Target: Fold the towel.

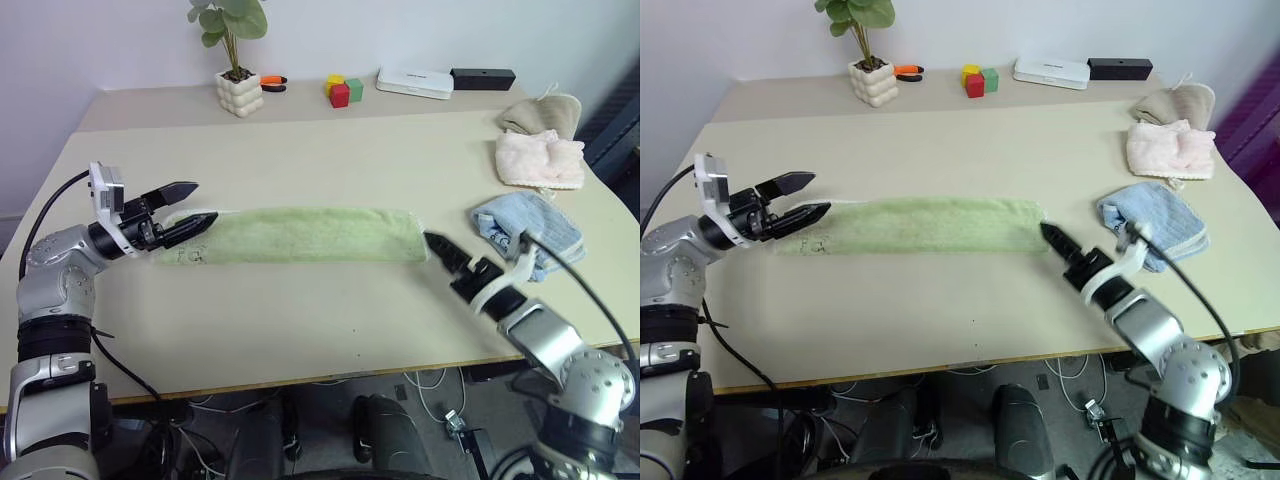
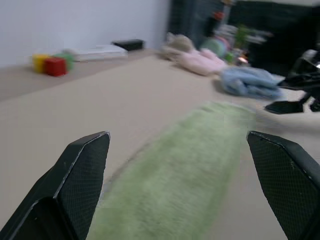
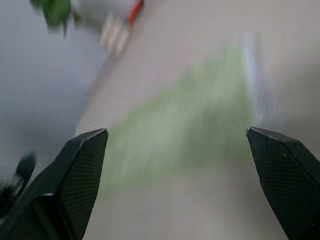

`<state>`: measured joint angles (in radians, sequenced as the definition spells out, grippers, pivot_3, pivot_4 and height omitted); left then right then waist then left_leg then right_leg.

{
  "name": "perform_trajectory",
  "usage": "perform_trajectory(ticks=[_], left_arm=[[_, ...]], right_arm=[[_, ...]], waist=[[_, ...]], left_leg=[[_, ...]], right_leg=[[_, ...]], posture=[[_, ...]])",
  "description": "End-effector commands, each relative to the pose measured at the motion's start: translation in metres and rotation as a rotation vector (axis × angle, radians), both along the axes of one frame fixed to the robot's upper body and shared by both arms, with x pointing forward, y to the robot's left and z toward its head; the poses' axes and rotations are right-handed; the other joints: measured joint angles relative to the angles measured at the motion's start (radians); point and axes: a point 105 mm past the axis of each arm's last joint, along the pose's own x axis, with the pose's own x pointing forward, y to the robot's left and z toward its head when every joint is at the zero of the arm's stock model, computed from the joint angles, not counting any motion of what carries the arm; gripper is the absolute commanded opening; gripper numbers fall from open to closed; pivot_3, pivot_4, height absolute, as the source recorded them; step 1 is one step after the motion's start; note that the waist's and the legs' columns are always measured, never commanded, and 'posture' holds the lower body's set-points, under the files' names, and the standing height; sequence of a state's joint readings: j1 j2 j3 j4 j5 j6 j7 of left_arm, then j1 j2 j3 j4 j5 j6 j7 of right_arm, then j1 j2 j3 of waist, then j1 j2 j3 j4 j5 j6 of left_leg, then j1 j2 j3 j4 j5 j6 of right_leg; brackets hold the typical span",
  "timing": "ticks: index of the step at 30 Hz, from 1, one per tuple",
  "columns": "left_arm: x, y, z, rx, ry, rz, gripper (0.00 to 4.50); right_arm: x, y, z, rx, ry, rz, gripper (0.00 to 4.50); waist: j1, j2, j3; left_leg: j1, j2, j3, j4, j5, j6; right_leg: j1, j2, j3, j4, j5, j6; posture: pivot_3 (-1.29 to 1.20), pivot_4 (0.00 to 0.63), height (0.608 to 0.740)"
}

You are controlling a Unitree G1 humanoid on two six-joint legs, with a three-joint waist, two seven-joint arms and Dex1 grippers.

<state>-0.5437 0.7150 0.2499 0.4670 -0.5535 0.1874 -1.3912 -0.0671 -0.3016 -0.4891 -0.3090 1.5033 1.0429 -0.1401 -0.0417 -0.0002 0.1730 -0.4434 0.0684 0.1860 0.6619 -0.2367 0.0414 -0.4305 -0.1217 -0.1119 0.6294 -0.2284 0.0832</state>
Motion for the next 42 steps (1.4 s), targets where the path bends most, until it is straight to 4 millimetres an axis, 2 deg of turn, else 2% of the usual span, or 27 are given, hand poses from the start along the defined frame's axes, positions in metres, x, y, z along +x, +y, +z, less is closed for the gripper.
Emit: perform_trajectory(ticks=[1,7,12,17,20,23,27,32,35,39,42], left_arm=[[-0.006,-0.006,0.008,0.060,-0.045,-0.070,4.47],[-0.006,-0.011,0.009,0.067,-0.071,-0.071,4.47],[-0.026,-0.023,0.014,0.123,-0.092,-0.141,4.47],[-0.030,-0.019,0.015,0.138,-0.087,-0.112,4.47],[-0.032,-0.017,0.013,0.144,-0.087,-0.097,4.50],[-0.033,-0.017,0.011,0.149,-0.086,-0.086,4.50],[-0.034,-0.014,0.012,0.155,-0.088,-0.076,4.50],[-0.031,-0.013,0.012,0.152,-0.093,-0.064,4.50],[-0.030,-0.013,0.011,0.149,-0.098,-0.058,4.50],[-0.027,-0.010,0.010,0.145,-0.101,-0.044,4.50],[-0.025,-0.010,0.009,0.142,-0.102,-0.045,4.50]], right_arm=[[0.001,-0.002,0.009,0.018,0.028,-0.010,4.50],[0.015,-0.005,-0.001,0.018,0.106,-0.063,4.50],[0.022,-0.006,-0.010,0.003,0.149,-0.083,4.50],[0.040,-0.016,-0.011,0.007,0.160,-0.161,4.50],[0.051,-0.013,-0.010,0.004,0.147,-0.150,3.64],[0.062,-0.020,-0.015,-0.012,0.157,-0.176,2.13],[0.071,-0.023,-0.006,-0.010,0.124,-0.172,0.03],[0.075,-0.035,0.007,-0.066,0.072,-0.197,0.03],[0.069,-0.045,0.017,-0.187,0.027,-0.173,0.03],[0.061,-0.072,0.033,-0.331,-0.023,-0.172,0.03],[0.062,-0.067,0.046,-0.376,-0.075,-0.133,0.03]], waist=[[0.000,0.000,0.000],[0.000,-0.001,0.000],[-0.001,-0.001,0.000],[0.000,0.000,0.000],[0.002,0.000,0.000],[0.000,0.000,0.000],[0.000,0.000,0.000],[0.003,0.000,0.000],[0.005,0.001,0.001],[0.005,0.001,0.001],[0.004,0.001,0.001]], left_leg=[[0.000,0.000,0.000,0.000,0.000,0.000],[0.000,0.000,0.000,0.001,-0.001,0.001],[-0.001,0.000,0.000,0.001,0.000,0.003],[-0.001,0.000,0.000,0.001,-0.001,0.001],[-0.001,0.000,0.000,0.001,-0.001,0.001],[-0.001,0.000,0.000,0.001,0.000,0.002],[-0.001,0.000,0.001,0.001,0.000,0.003],[-0.001,0.000,0.001,0.001,-0.001,0.002],[-0.002,0.000,0.001,0.001,-0.001,0.002],[-0.002,0.000,0.001,0.001,0.000,0.002],[-0.002,0.000,0.001,0.001,-0.001,0.002]], right_leg=[[0.000,0.000,0.000,-0.001,0.000,-0.001],[0.000,0.000,0.000,-0.001,0.000,-0.001],[0.000,0.000,0.000,-0.001,0.001,0.001],[0.000,0.000,0.000,-0.001,0.000,-0.001],[0.000,0.000,0.000,-0.002,0.000,-0.001],[0.000,0.000,0.000,-0.001,0.001,0.000],[0.000,0.000,0.000,-0.001,0.001,0.001],[0.000,0.000,0.000,-0.001,0.001,0.001],[-0.001,0.000,0.000,-0.001,0.001,0.000],[-0.001,-0.001,0.000,-0.001,0.001,0.000],[-0.002,-0.001,0.000,-0.001,0.000,0.000]], posture=[[0.00,0.150,0.740],[0.00,0.150,0.740],[0.00,0.150,0.740],[0.00,0.150,0.740],[0.00,0.150,0.740],[0.00,0.150,0.740],[0.00,0.150,0.740],[0.00,0.150,0.740],[0.00,0.150,0.740],[0.00,0.150,0.740],[0.00,0.150,0.740]])
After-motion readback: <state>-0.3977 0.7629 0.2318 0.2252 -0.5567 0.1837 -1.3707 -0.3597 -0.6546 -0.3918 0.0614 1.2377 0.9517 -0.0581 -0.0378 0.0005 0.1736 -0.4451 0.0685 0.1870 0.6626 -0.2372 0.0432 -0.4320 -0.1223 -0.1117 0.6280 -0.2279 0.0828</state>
